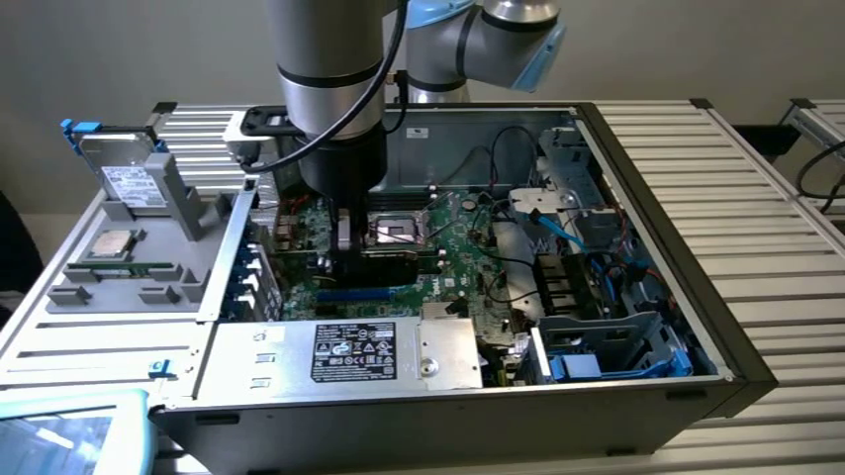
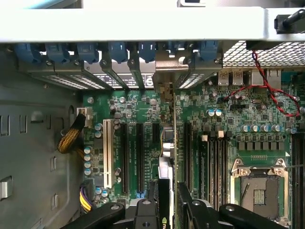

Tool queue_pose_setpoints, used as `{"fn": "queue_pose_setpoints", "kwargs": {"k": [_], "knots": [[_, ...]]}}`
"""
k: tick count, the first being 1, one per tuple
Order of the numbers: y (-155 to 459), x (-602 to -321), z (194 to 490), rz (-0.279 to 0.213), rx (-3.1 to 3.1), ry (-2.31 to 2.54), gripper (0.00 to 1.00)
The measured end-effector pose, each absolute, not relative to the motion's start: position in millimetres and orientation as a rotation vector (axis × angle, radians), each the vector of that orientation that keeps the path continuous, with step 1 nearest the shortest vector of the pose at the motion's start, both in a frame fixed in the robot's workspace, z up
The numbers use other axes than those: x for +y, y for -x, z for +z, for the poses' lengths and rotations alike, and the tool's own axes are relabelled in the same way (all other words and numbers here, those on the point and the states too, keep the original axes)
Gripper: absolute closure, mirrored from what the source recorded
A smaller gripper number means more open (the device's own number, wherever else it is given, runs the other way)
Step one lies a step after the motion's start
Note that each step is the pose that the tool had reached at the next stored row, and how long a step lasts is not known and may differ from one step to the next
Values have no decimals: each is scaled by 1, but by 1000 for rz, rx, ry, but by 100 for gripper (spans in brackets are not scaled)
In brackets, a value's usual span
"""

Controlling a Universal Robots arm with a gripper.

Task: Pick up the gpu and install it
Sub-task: 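Insert the gpu into the slot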

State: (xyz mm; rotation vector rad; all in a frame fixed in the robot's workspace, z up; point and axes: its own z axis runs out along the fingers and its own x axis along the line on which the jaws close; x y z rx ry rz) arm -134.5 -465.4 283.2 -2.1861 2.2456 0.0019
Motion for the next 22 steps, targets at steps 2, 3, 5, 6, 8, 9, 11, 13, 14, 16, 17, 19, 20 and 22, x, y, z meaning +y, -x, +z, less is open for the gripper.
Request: {"fn": "queue_pose_setpoints", "kwargs": {"k": [2,3,5,6,8,9,11,13,14,16,17,19,20,22], "knots": [[134,-464,283,2,2250,2182,73],[134,-464,283,2,2251,2180,73],[135,-464,283,2,2255,2177,73],[135,-464,283,2,2255,2176,73],[135,-464,283,2,2255,2176,73],[135,-463,283,2,2256,2176,73],[135,-462,283,2,2256,2175,73],[135,-462,283,2,2256,2175,73],[135,-462,283,2,2256,2175,73],[135,-462,283,0,2257,2176,73],[134,-462,283,-2,2258,2177,73],[135,-462,283,-3,2259,2178,73],[135,-462,283,-3,2259,2178,73],[135,-461,283,-5,2260,2178,73]]}}
